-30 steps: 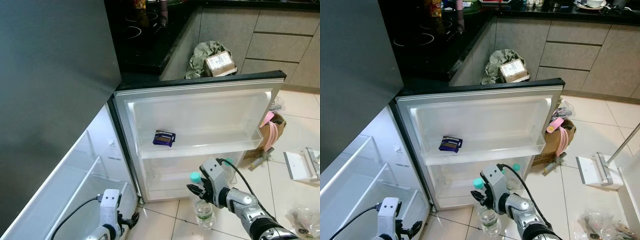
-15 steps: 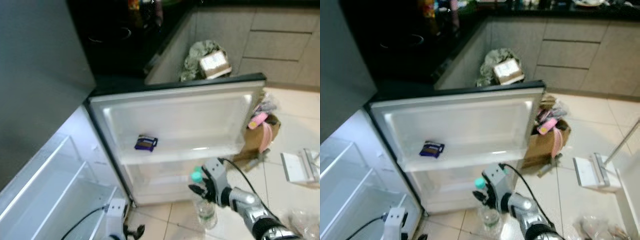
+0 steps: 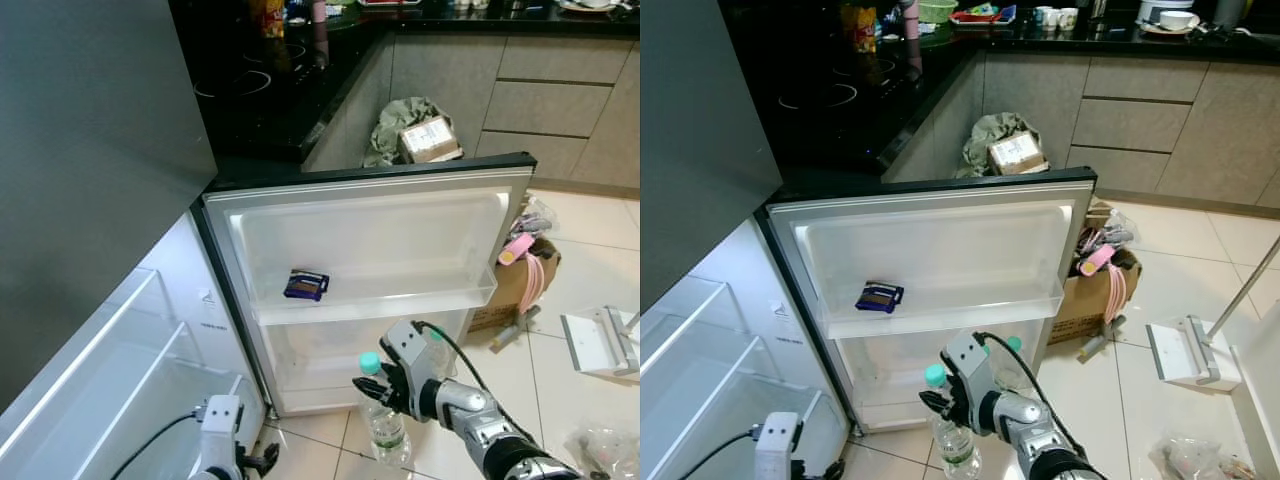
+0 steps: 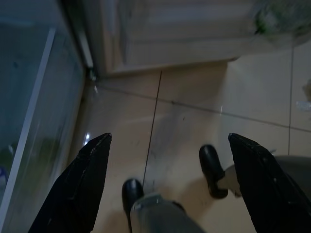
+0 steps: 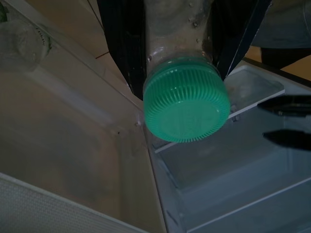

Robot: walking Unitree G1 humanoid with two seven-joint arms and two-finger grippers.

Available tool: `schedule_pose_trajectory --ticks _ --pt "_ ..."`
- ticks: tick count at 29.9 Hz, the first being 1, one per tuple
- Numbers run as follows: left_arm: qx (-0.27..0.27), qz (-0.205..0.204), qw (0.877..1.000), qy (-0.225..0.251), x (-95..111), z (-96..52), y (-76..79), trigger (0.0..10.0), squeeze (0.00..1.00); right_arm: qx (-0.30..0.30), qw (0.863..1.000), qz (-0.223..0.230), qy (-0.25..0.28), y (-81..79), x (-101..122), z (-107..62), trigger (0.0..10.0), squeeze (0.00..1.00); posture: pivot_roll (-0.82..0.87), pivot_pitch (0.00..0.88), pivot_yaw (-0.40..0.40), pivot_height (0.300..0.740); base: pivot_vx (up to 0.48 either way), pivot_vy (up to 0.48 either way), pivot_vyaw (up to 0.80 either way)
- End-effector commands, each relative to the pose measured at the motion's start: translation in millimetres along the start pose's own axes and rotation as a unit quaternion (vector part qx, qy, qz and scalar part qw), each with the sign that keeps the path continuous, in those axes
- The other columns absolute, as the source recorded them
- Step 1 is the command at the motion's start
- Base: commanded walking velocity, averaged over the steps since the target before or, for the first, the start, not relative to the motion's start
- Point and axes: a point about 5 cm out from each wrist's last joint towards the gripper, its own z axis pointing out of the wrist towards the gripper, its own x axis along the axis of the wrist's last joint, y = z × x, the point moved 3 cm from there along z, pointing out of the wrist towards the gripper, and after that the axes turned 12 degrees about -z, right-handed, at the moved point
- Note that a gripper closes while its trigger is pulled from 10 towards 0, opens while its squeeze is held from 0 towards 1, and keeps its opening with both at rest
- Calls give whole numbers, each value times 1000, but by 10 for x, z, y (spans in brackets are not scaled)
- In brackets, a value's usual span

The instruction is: Restocking fridge

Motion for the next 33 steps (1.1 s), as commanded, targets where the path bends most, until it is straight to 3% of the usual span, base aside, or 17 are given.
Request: schedule_pose_trajectory --ticks 1,12,33 --pt "-5 11 1000 20 126 1 -21 10000 0 -6 1000 -8 3 49 52 2 10000 0 -91 0 2 701 0 0 0" --pt "-28 30 999 31 196 23 43 10000 0 -16 1000 -19 13 158 176 4 10000 0 -88 0 -1 656 0 0 0" --pt "-47 45 997 44 275 49 107 10000 0 -3 998 -31 59 207 442 45 10000 0 -91 0 -1 581 0 0 0"
